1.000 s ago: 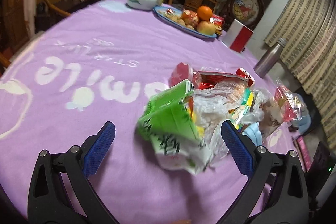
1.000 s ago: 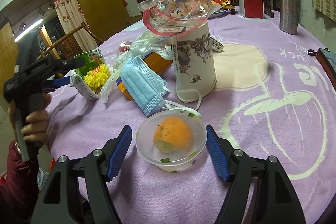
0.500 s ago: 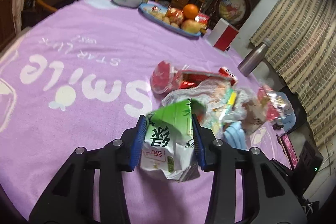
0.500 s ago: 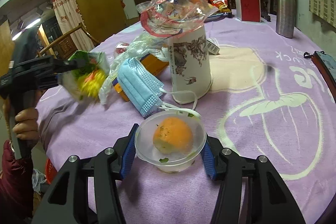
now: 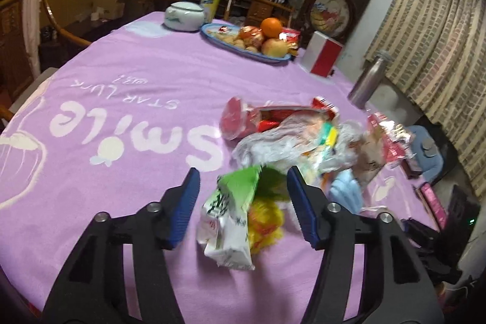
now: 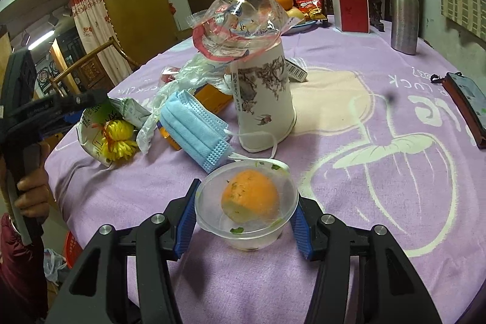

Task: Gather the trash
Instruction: 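Lift the green snack bag with the left tool while the right tool holds the cup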

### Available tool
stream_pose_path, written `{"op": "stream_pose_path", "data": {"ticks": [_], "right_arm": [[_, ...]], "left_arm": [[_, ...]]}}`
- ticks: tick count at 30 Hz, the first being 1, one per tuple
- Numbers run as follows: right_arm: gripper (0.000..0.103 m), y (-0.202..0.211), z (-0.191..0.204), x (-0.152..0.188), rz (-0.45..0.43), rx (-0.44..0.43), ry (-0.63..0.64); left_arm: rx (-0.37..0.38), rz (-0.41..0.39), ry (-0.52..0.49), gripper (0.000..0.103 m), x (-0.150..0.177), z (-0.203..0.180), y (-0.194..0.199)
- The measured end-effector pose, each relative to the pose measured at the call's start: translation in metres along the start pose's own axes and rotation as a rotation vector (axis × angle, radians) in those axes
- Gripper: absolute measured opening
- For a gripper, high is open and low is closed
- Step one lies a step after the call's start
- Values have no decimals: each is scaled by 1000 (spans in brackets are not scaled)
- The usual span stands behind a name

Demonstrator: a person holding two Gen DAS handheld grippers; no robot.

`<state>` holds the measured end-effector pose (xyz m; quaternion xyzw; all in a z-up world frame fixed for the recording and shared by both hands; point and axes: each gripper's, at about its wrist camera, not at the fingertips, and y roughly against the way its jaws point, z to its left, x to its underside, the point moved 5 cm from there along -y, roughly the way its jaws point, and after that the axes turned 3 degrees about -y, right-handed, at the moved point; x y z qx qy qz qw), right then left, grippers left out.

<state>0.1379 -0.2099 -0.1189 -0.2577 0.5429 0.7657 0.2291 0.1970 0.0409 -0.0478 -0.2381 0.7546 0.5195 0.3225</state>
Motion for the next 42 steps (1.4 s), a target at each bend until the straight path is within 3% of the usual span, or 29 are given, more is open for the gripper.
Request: {"op": "stream_pose_path", "data": {"ticks": [4, 7, 8, 9, 11, 15, 21, 27, 36, 42], "right_arm": [[54, -2, -3, 1, 6, -1, -12], [54, -3, -3, 1, 7, 2, -9], [54, -3, -2, 1, 6, 4, -7], [54, -4, -2, 0, 6, 6, -5], [54, -4, -1, 0, 5, 10, -2], [54, 2, -1, -3, -28, 36, -3], [54, 20, -8, -17, -91, 39, -28], [54, 36, -5, -27, -147, 43, -20], [54, 66, 1, -51, -254, 63, 10], [54, 45, 8, -40, -166, 30, 22]], "left_arm": [[-15, 45, 7, 59, 10, 9, -8], [9, 94, 68, 56, 13, 25, -20], [19, 98, 84, 48, 12, 28, -23], [35, 104, 92, 32, 10, 31, -27], [56, 121, 85, 22, 6, 29, -35], [47, 87, 48, 22, 3, 18, -30], [33, -31, 43, 22, -20, 17, 14], [-27, -128, 68, 22, -33, 32, 56], [-99, -210, 142, 22, -21, 69, 108], [-130, -231, 187, 22, -7, 92, 125]]}}
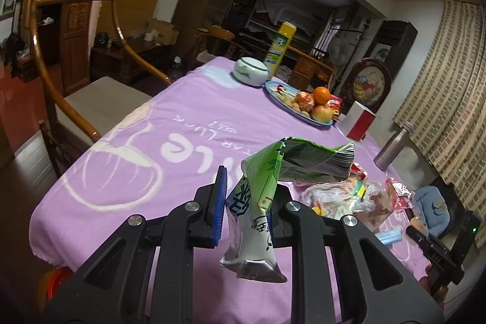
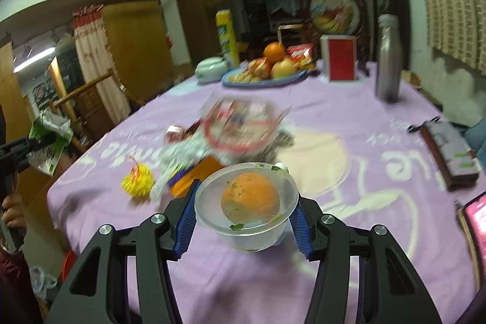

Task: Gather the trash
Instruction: 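Lift the green snack bag with the left tool while the right tool holds the cup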

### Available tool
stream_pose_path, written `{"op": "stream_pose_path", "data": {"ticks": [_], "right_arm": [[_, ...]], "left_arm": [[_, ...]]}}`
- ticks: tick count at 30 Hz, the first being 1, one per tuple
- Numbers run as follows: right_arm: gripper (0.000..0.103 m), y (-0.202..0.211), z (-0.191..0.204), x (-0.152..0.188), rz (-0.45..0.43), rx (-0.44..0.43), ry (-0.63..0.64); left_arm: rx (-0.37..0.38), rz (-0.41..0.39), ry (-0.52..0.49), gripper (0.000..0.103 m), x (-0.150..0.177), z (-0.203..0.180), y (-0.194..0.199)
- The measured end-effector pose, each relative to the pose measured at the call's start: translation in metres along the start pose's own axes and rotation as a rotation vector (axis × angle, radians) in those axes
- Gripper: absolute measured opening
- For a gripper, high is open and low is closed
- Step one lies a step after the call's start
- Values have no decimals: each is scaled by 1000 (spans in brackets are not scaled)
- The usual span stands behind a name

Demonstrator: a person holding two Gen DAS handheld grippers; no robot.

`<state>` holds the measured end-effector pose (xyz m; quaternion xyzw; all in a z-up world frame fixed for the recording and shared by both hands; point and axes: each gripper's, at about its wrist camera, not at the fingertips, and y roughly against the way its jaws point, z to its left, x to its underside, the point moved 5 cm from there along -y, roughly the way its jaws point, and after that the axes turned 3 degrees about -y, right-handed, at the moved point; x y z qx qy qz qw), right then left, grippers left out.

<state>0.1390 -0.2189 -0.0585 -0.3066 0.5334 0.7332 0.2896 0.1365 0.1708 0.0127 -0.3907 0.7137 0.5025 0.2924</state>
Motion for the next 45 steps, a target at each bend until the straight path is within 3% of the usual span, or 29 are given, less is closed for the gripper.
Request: {"op": "stream_pose_path", "data": {"ticks": [6, 9, 11, 12, 15, 22, 24, 26, 28, 34, 39, 45], "right_arm": [[54, -17, 41, 15, 58, -82, 69], [56, -37, 58, 21, 95, -75, 113], [71, -48, 57, 24, 125, -55, 116], [72, -48, 53, 23, 124, -53, 100], [74, -32, 40, 16, 90, -72, 63], [74, 23, 14, 6, -44, 10, 109], [74, 37, 13, 5, -69, -18, 111], [74, 36, 24, 11, -40, -107, 119], [73, 22, 39, 24, 18, -143, 158], [59, -16, 44, 49, 140, -79, 175], [58, -41, 30, 51, 204, -76, 89], [54, -74, 48, 35, 244, -78, 56]], "left_arm": [[-23, 19, 33, 22, 16, 18, 1], [-36, 20, 45, 22, 22, 22, 3], [-39, 17, 58, 22, 24, 27, 4], [-41, 16, 63, 22, 26, 28, 4], [-54, 20, 59, 22, 29, 31, 2], [-68, 10, 5, 22, 37, 21, 4], [-63, 12, -4, 22, 41, 17, 7], [-54, 27, -4, 22, 47, 15, 7], [-57, 40, -9, 22, 53, 14, 6], [-71, 78, -11, 22, 69, 18, 5], [-67, 80, -2, 22, 71, 23, 3], [-70, 93, 4, 22, 76, 27, -1]]}}
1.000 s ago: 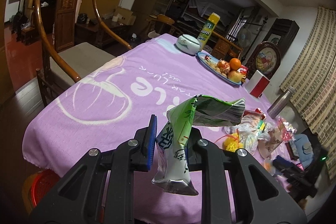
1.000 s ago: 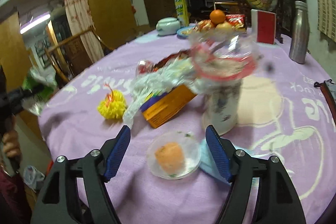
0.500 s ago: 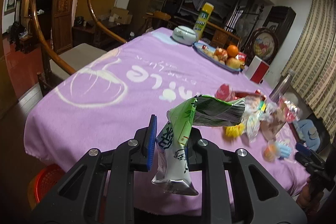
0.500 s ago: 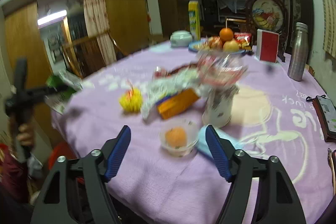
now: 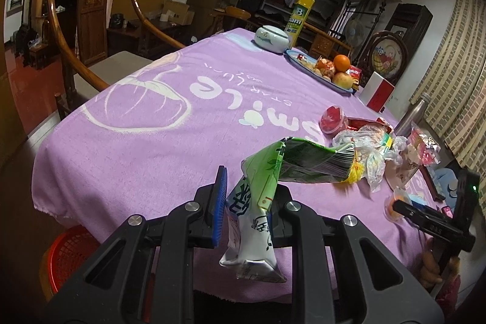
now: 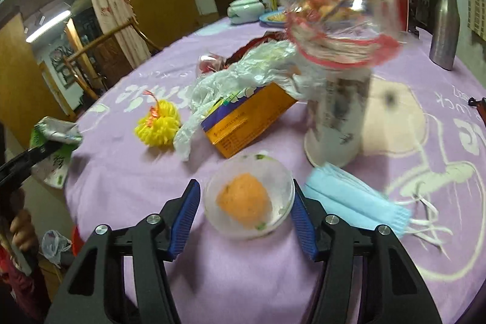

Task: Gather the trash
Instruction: 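Lift the green snack bag with the left tool while the right tool holds the cup, then drop the green bag and cup into the red wastebasket with both tools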

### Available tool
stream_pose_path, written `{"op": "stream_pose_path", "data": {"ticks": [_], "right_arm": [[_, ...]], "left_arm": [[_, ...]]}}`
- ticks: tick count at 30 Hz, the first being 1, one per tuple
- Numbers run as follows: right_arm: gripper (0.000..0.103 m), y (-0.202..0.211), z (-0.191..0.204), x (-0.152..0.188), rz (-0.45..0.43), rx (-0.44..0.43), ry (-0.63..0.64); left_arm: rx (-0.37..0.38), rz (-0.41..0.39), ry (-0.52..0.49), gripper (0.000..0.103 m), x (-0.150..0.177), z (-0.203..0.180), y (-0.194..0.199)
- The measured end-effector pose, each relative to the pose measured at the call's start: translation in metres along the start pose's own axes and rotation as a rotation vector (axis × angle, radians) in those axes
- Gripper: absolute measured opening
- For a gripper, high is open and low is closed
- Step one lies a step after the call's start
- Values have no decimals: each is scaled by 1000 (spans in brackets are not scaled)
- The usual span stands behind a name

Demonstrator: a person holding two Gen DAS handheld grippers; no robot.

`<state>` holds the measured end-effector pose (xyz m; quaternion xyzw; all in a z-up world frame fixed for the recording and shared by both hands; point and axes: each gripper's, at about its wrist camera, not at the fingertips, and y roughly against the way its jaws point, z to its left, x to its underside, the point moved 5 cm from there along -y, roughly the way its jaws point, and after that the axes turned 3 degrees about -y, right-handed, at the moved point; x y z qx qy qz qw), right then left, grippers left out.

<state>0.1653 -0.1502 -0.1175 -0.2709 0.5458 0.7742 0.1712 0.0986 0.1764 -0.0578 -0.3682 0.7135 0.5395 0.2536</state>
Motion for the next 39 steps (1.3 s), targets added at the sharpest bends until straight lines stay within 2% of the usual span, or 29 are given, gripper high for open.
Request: {"op": "stream_pose_path", "data": {"ticks": [2, 7, 10, 15, 19, 24, 28, 29, 31, 32, 33, 39], "right_arm": [[54, 3, 4, -2, -26, -15, -13], [54, 51, 17, -14, -178, -91, 24], [54, 65, 27, -23, -199, -140, 36], [54, 68, 54, -31, -199, -177, 81], [54, 71, 89, -29, -178, -245, 131], [54, 51, 152, -25, -114, -303, 224], [54, 40, 201, -16, -68, -351, 289], [54, 37, 215, -12, -52, -359, 313], [54, 32, 235, -5, -24, -371, 344], [54, 29, 247, 0, -4, -378, 365], [54, 26, 257, 4, 12, -382, 384], [54, 12, 315, 33, 103, -421, 486]], "left_arm": [[-3, 1, 7, 22, -1, 3, 1], [-6, -14, 14, 22, -7, 13, 12], [-28, -19, -1, 22, -8, 22, 25], [-90, -8, -6, 22, -4, 46, 49], [-183, 27, -13, 22, 5, 77, 68], [-270, 94, 27, 22, 28, 128, 88], [-287, 141, 64, 23, 47, 158, 91], [-291, 153, 69, 27, 52, 164, 89], [-306, 181, 74, 49, 60, 172, 86], [-319, 186, 81, 71, 62, 176, 86], [-336, 178, 91, 84, 64, 180, 88], [-371, 79, 133, 93, 62, 198, 111]]}}
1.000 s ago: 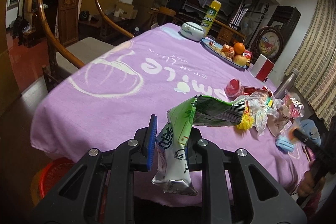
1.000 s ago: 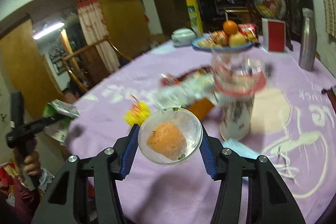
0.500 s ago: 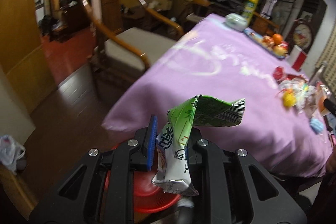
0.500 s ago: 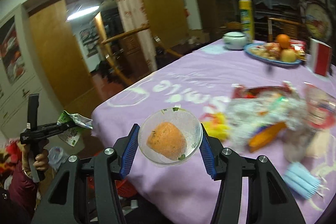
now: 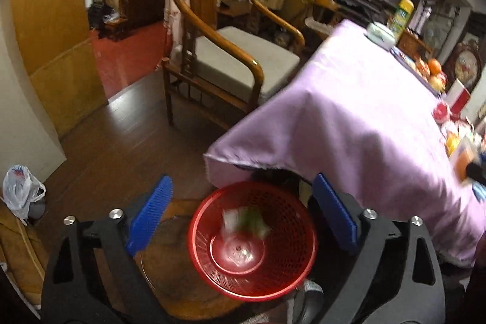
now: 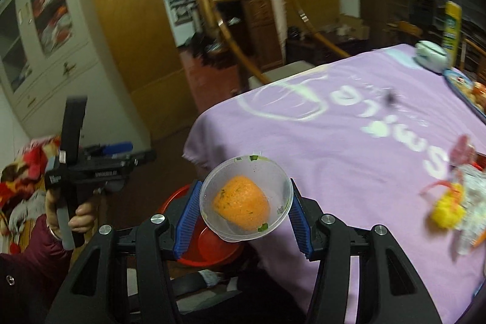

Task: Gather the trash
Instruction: 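Drop the green bag and cup into the red wastebasket with both tools, then grasp the yellow mesh ball with the left tool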

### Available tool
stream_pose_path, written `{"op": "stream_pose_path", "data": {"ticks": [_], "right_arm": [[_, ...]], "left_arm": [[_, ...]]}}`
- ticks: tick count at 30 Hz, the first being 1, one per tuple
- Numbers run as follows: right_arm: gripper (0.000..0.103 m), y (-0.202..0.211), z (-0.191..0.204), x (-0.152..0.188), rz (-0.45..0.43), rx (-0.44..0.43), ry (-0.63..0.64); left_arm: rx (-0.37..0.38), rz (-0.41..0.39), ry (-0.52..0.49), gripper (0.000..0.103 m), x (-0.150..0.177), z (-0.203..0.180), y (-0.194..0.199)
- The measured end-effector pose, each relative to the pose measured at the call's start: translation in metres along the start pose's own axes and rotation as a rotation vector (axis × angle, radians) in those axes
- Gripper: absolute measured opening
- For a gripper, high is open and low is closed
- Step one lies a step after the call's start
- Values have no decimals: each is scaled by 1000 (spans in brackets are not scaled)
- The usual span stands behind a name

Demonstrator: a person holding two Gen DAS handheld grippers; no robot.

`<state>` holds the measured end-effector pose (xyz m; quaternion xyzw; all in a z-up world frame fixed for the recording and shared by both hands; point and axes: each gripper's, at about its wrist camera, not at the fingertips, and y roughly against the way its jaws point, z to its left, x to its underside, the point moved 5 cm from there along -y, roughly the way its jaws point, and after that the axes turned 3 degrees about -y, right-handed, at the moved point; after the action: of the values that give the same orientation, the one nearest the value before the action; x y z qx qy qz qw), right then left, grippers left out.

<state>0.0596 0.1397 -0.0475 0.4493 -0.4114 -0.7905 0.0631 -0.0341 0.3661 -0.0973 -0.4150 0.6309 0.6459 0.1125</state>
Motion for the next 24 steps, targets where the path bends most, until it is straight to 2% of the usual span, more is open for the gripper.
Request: {"op": "stream_pose_path", "data": {"ticks": [3, 7, 9, 12, 13, 14, 18, 24], "right_arm": [[54, -17, 18, 3, 43, -27, 30], [54, -41, 40, 5, 105, -66, 62], [55, -53, 51, 5, 133, -89, 81], [58, -70, 68, 2, 169, -137, 105], [68, -73, 73, 1, 175, -148, 103], [70, -73, 75, -2, 167, -150, 102], [70, -63, 73, -6, 116, -110, 126], [70, -42, 43, -5, 58, -45, 94]], "left_arm": [[-54, -44, 7, 93, -1, 15, 9], [-171, -100, 2, 96, -3, 33, 17], [-196, -114, 3, 96, -4, 38, 19], [-207, -127, 14, 96, -5, 43, 23], [-207, -129, 20, 96, -6, 45, 23], [-206, -132, 28, 96, -7, 47, 24], [-203, -147, 38, 96, -10, 48, 30], [-191, -157, 3, 96, -14, 26, 33]]}}
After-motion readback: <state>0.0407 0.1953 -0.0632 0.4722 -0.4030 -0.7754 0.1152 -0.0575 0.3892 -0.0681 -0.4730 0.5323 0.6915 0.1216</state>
